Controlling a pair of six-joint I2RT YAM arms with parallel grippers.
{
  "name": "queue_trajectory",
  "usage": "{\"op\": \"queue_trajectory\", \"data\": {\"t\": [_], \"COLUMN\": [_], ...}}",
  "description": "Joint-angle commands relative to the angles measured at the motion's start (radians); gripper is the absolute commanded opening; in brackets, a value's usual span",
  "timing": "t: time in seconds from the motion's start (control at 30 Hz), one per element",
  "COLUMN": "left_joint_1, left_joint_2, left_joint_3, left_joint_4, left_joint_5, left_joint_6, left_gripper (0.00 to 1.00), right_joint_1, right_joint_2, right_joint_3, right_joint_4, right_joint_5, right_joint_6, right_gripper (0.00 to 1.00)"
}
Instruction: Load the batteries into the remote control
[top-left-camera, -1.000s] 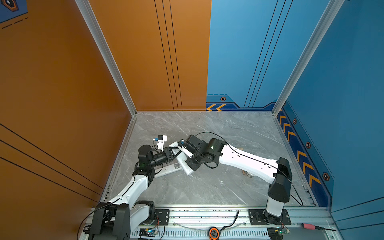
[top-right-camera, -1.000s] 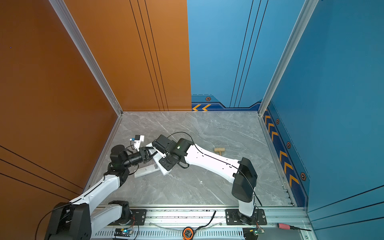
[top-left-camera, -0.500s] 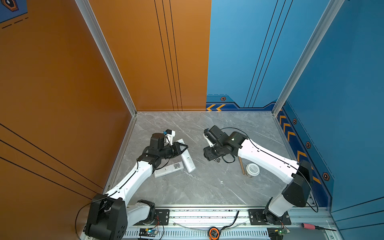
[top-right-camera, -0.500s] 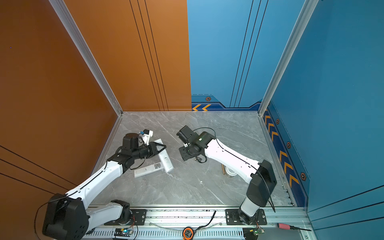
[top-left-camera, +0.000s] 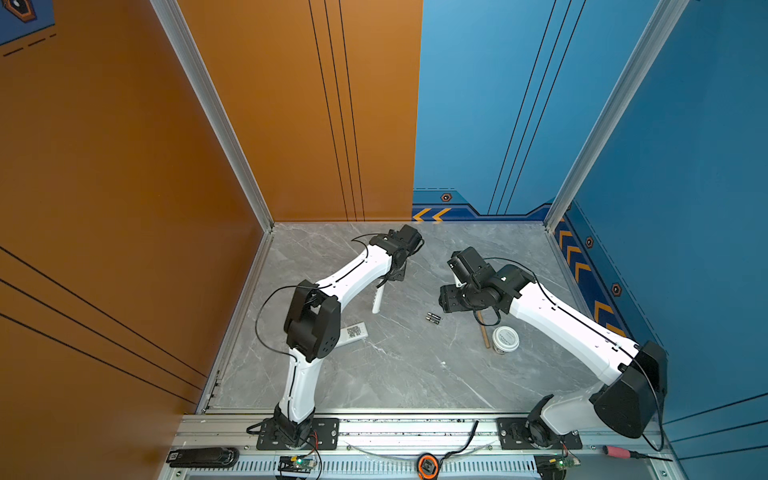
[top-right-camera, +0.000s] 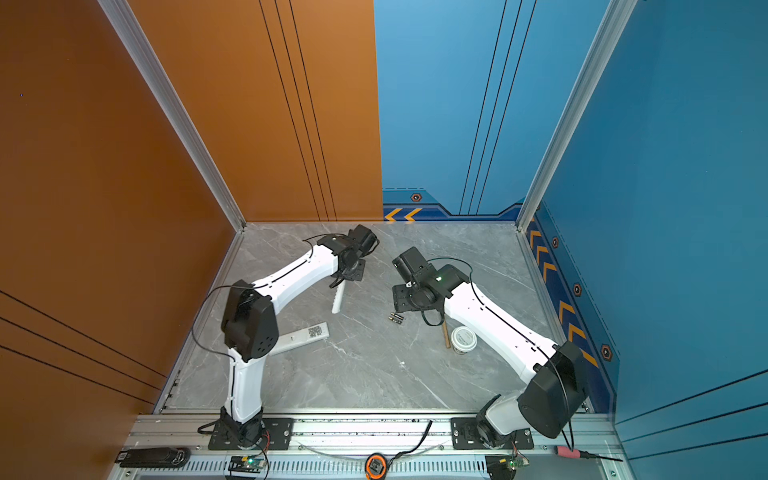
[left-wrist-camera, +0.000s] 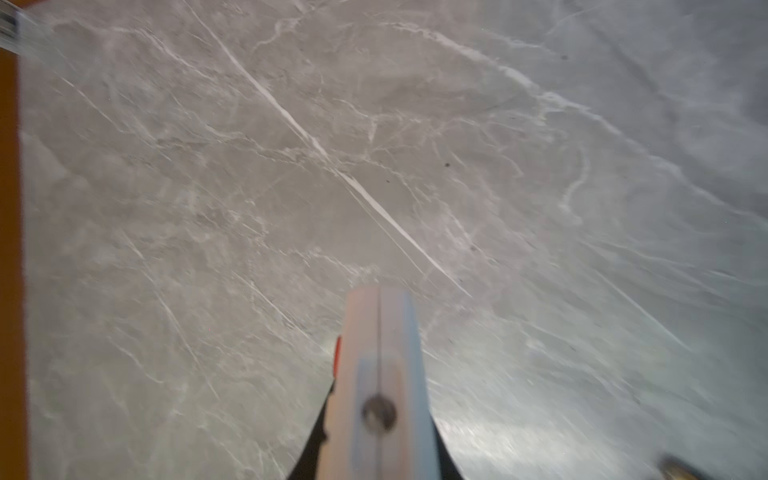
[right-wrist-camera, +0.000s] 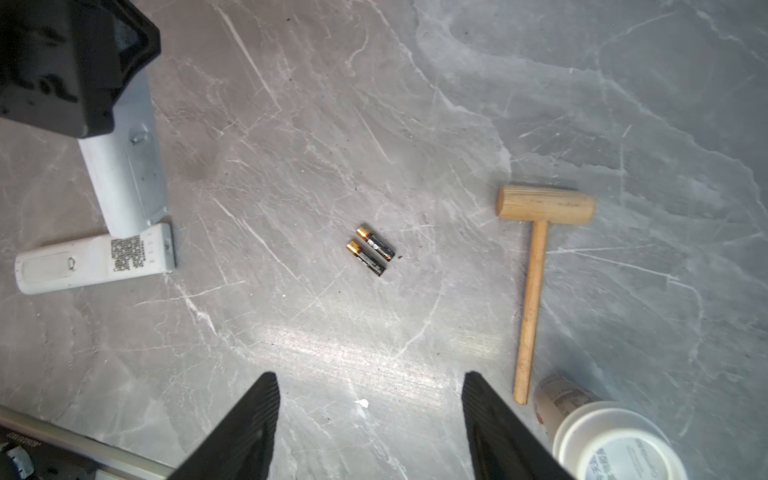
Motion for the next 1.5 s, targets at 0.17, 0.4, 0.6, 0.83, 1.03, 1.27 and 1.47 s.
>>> {"op": "queue_trajectory", "data": {"t": [0.17, 0.4, 0.6, 0.83, 1.03, 1.27, 1.47], "left_joint_1": [0.000, 0.002, -0.003, 0.014, 0.065, 0.176, 0.198], "left_joint_2": [0.330, 0.499, 0.524, 0.480, 0.215, -0.312, -0.474], "left_joint_3": [0.431, 0.617, 0.612, 0.672, 0.489, -0.272, -0.523], "left_joint_4": [-0.262, -0.314, -0.312, -0.309, -0.304, -0.041, -0.047], "left_joint_5": [-0.305, -0.239, -0.097, 0.094, 0.375, 0.631, 0.669], "left_joint_6": [0.084, 0.038, 0.000, -0.004, 0.061, 0.032, 0.159], "left_gripper": [0.06, 0.17, 0.37, 0.74, 0.85, 0.88, 0.95], "right_joint_1": [-0.074, -0.103, -0.110, -0.114, -0.064, 0.169, 0.210], "right_joint_2": [-0.071, -0.073, -0.060, -0.033, -0.023, 0.094, 0.231], "right_joint_3": [-0.061, -0.076, -0.072, -0.041, -0.031, 0.065, 0.189], "right_joint_4": [0.021, 0.034, 0.051, 0.051, 0.048, 0.166, 0.193], "right_joint_5": [-0.019, -0.030, -0.030, -0.021, -0.002, -0.123, -0.243], "right_joint_6": [0.017, 0.011, 0.004, -0.018, -0.073, -0.410, -0.458], "right_gripper": [0.69, 0.68, 0.68, 0.68, 0.68, 0.82, 0.83]}}
